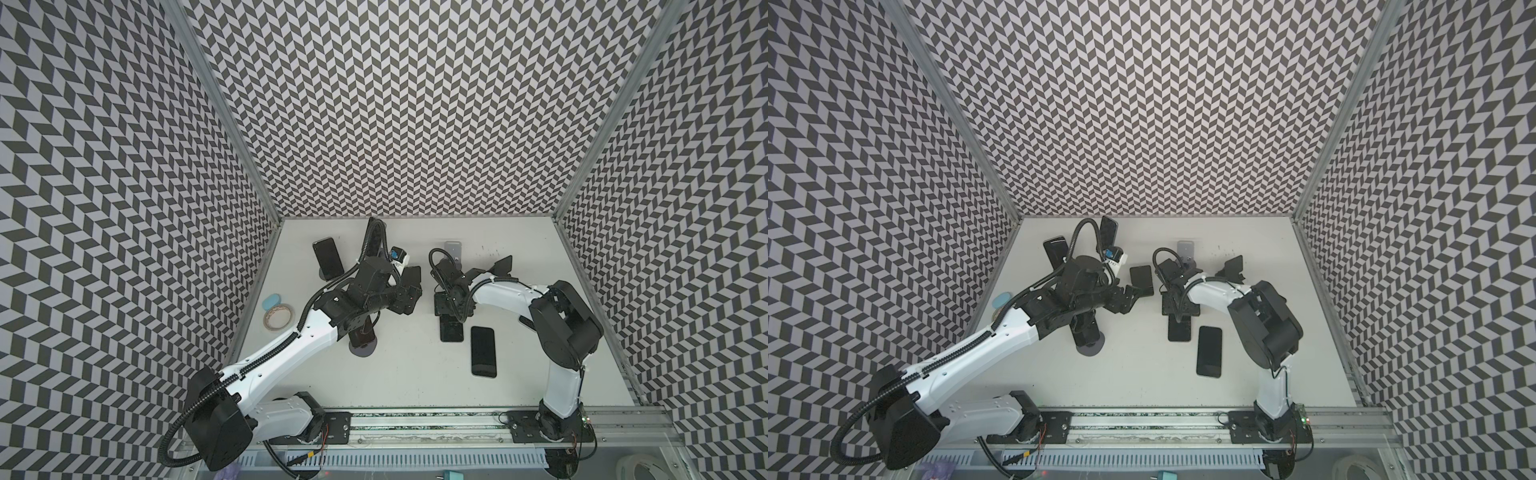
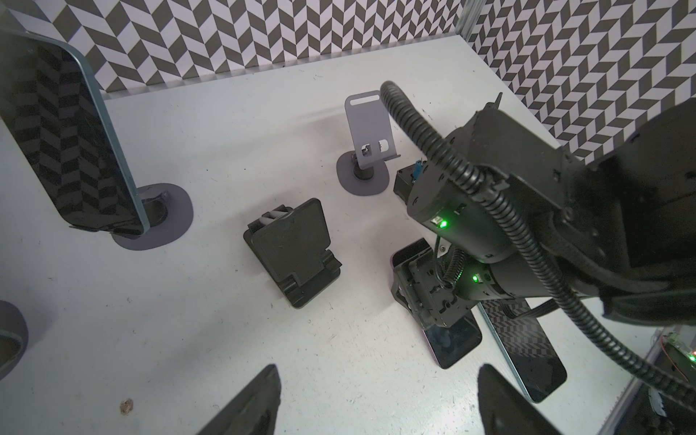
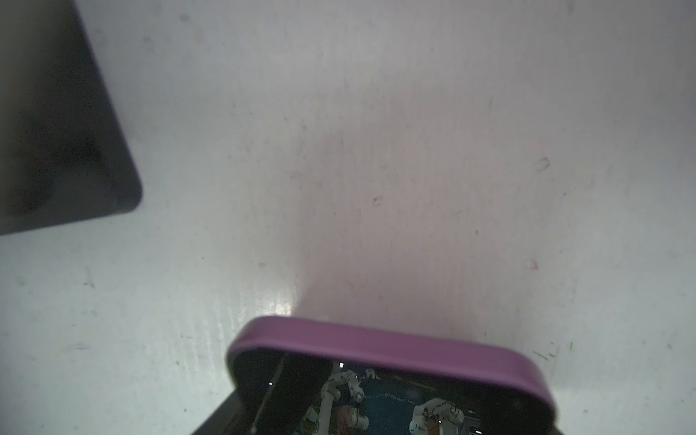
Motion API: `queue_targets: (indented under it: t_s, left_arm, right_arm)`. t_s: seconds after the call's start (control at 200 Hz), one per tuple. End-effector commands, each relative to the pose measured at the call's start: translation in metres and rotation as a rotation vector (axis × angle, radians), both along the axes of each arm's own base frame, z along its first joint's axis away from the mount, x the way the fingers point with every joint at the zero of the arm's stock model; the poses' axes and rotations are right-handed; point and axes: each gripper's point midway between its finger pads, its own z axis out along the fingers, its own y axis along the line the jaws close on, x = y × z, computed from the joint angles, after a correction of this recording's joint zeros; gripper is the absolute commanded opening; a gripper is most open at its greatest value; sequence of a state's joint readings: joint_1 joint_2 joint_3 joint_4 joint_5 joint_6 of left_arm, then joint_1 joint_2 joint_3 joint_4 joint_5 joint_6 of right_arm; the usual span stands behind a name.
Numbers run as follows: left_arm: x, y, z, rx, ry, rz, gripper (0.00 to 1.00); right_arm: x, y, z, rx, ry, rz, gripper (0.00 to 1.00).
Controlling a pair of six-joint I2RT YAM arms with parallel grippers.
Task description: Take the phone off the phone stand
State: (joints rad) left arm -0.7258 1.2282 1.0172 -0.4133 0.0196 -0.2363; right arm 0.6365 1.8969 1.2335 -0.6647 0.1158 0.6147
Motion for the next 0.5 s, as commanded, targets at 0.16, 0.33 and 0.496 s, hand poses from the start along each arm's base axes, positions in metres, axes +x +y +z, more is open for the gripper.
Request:
queue_targets:
  t_s: [0.16,0.33,0.496]
  left_arm:
    - [-0.0001,0.0032,0.003,-0.005,-0.012,0.003,0.83]
    - [0.0003,0.0018,0.0027,-0.006,-0.01,-0.001,0.82]
    - [0.0015,0.0008,0.0049,-0.008,-0.016,-0.003,0.83]
  right_arm:
    - [-0.0012,-0.0114,-0.0197,-0.056,0.005,-0.026,0.65]
    - [-0.0032,-0.013,-0.0208,-0.06,0.005,-0.024,0.66]
    - [-0.003,-0.0124,-0.0206,-0.056,0.002,-0.028,0.68]
